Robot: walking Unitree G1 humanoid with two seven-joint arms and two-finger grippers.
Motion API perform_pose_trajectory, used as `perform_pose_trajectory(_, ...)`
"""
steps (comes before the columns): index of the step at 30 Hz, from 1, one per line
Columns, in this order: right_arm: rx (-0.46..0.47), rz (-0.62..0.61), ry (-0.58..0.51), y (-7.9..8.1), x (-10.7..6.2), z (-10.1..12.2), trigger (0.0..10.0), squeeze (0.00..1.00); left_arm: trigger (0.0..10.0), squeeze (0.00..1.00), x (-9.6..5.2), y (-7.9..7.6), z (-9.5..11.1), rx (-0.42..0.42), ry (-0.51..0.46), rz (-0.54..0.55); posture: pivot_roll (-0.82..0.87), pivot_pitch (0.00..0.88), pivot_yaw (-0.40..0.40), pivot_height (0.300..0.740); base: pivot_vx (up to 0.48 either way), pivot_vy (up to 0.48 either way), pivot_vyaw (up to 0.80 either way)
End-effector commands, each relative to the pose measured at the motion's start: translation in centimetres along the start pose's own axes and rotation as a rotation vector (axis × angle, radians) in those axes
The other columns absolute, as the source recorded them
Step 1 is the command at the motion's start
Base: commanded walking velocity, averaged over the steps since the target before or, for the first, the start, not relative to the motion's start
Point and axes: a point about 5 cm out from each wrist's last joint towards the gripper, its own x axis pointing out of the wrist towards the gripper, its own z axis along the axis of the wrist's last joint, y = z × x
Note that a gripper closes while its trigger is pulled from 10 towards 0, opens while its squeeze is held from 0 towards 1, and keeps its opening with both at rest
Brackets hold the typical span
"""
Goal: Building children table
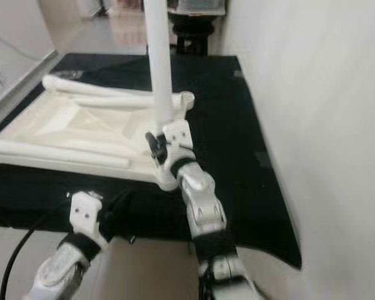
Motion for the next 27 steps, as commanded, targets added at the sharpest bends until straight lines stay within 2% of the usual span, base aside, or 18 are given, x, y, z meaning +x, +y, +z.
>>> perform_pose_trajectory(1,0.037,-0.034,0.161,-0.5,-0.7,-3.8,10.0,0.0,10.0,0.0,-0.3,0.2,-0.5,-0.001,0.02,0.015,0.13,0.136,-0.004,0.74,0.0,0.0,0.0)
perform_pose_trajectory(2,0.039,-0.039,0.142,-0.9,-0.6,-3.4,10.0,0.95,10.0,0.0,-0.3,0.2,-0.5,-0.001,0.019,0.017,0.13,0.135,-0.005,0.74,0.0,0.0,0.0)
perform_pose_trajectory(3,0.039,-0.039,0.142,-0.9,-0.6,-3.4,10.0,0.95,10.0,0.0,-0.3,0.2,-0.5,-0.001,0.019,0.017,0.13,0.135,-0.005,0.74,0.0,0.0,0.0)
perform_pose_trajectory(4,0.044,-0.038,0.121,-1.2,-0.5,-2.7,10.0,1.0,10.0,0.0,-0.2,0.2,-0.5,-0.001,0.019,0.017,0.13,0.132,-0.004,0.74,0.0,0.0,0.0)
perform_pose_trajectory(9,0.037,-0.036,0.083,-1.9,-0.5,-1.3,10.0,1.0,10.0,0.0,-0.2,0.1,-0.5,-0.004,0.019,0.015,0.13,0.132,-0.004,0.74,0.0,0.0,0.0)
perform_pose_trajectory(10,0.037,0.022,0.043,-2.5,-0.3,-0.3,10.0,0.0,10.0,0.0,-0.2,0.1,-0.5,-0.005,0.019,0.012,0.13,0.128,-0.003,0.74,0.0,0.0,0.0)
perform_pose_trajectory(11,0.024,0.117,0.003,-3.0,-0.2,0.7,10.0,0.0,10.0,0.0,-0.1,0.0,-0.5,-0.007,0.019,0.011,0.13,0.127,-0.004,0.74,0.0,0.0,0.0)
perform_pose_trajectory(12,0.024,0.117,0.003,-3.0,-0.2,0.7,10.0,0.0,10.0,0.0,-0.1,0.0,-0.5,-0.007,0.019,0.011,0.13,0.127,-0.004,0.74,0.0,0.0,0.0)
perform_pose_trajectory(13,-0.007,0.246,-0.036,-3.5,-0.2,1.9,10.0,0.0,10.0,0.0,-0.1,0.0,-0.5,-0.008,0.018,0.01,0.13,0.126,-0.007,0.74,0.0,0.0,0.0)
perform_pose_trajectory(14,-0.007,0.246,-0.036,-3.5,-0.2,1.9,10.0,0.0,10.0,0.0,-0.1,0.0,-0.5,-0.008,0.018,0.01,0.13,0.126,-0.007,0.74,0.0,0.0,0.0)
perform_pose_trajectory(15,-0.029,0.332,-0.058,-3.8,-0.2,2.5,10.0,0.0,10.0,0.0,-0.1,0.0,-0.5,-0.008,0.018,0.011,0.13,0.126,-0.008,0.74,0.0,0.0,0.0)
perform_pose_trajectory(16,-0.029,0.332,-0.058,-3.8,-0.2,2.5,10.0,0.0,10.0,0.0,-0.1,0.0,-0.5,-0.008,0.018,0.011,0.13,0.126,-0.008,0.74,0.0,0.0,0.0)
perform_pose_trajectory(17,-0.073,0.449,-0.069,-4.2,-0.2,3.2,10.0,0.0,10.0,0.0,0.0,-0.1,-0.5,-0.007,0.017,0.012,0.14,0.126,-0.013,0.74,0.0,0.0,0.0)
perform_pose_trajectory(23,-0.072,0.547,-0.067,-4.6,-0.2,3.9,10.0,0.0,10.0,0.0,-0.1,-0.1,-0.5,-0.005,0.015,0.015,0.15,0.129,-0.017,0.74,0.0,0.0,0.0)
perform_pose_trajectory(24,-0.063,0.552,-0.07,-4.7,-0.2,4.0,2.9,0.0,10.0,0.0,-0.1,-0.1,-0.5,-0.005,0.015,0.016,0.15,0.129,-0.017,0.74,0.0,0.0,0.0)
perform_pose_trajectory(25,-0.063,0.552,-0.07,-4.7,-0.2,4.0,2.9,0.0,10.0,0.0,-0.1,-0.1,-0.5,-0.005,0.015,0.016,0.15,0.129,-0.017,0.74,0.0,0.0,0.0)
perform_pose_trajectory(26,-0.059,0.574,-0.068,-4.8,-0.4,3.8,0.0,0.0,10.0,0.0,-0.1,-0.2,-0.5,-0.004,0.015,0.017,0.16,0.132,-0.018,0.74,0.0,0.0,0.0)
perform_pose_trajectory(27,-0.059,0.574,-0.068,-4.8,-0.4,3.8,0.0,0.0,10.0,0.0,-0.1,-0.2,-0.5,-0.004,0.015,0.017,0.16,0.132,-0.018,0.74,0.0,0.0,0.0)
